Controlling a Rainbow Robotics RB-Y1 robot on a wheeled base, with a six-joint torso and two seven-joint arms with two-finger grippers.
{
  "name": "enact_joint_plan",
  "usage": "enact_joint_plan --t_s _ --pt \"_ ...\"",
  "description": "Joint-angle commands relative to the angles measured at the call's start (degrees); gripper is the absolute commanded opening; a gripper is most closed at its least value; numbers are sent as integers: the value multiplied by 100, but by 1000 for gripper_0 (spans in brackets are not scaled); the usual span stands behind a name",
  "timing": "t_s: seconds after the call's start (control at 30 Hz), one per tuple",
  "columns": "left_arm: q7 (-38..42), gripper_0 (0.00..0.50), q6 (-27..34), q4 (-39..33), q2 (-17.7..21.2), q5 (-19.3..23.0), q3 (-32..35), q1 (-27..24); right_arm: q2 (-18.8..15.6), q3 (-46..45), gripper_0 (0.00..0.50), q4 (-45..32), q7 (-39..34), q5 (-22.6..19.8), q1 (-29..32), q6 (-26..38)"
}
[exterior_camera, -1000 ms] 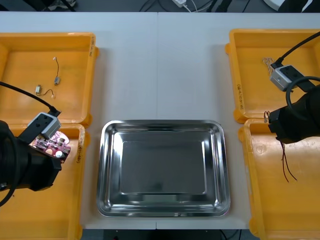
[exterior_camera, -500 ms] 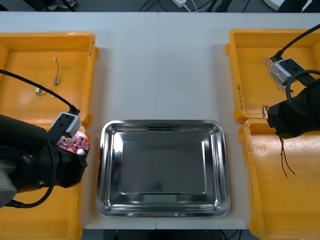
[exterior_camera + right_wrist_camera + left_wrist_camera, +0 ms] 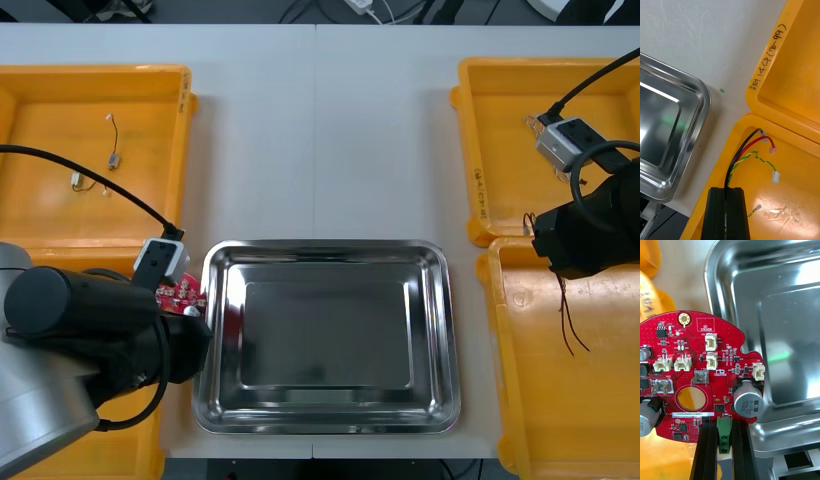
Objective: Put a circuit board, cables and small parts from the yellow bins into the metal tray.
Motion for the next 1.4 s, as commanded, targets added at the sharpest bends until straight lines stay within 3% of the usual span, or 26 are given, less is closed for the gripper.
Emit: enact_joint_plan --t_s 0.03,0.5,0.97,1.4 --pt "506 0 -237 -168 -143 -246 -403 -247 38 78 0 -161 -121 -32 -174 25" --pt "928 0 -580 -168 -451 -659 -1018 -414 30 140 0 -170 -121 -85 -174 25" --pt "1472 0 -1046 286 -574 -747 -1440 -458 38 324 0 -161 -112 179 -183 25" --pt "1631 0 -1591 839 -679 -852 -1730 -458 30 298 0 -161 -104 170 -209 25"
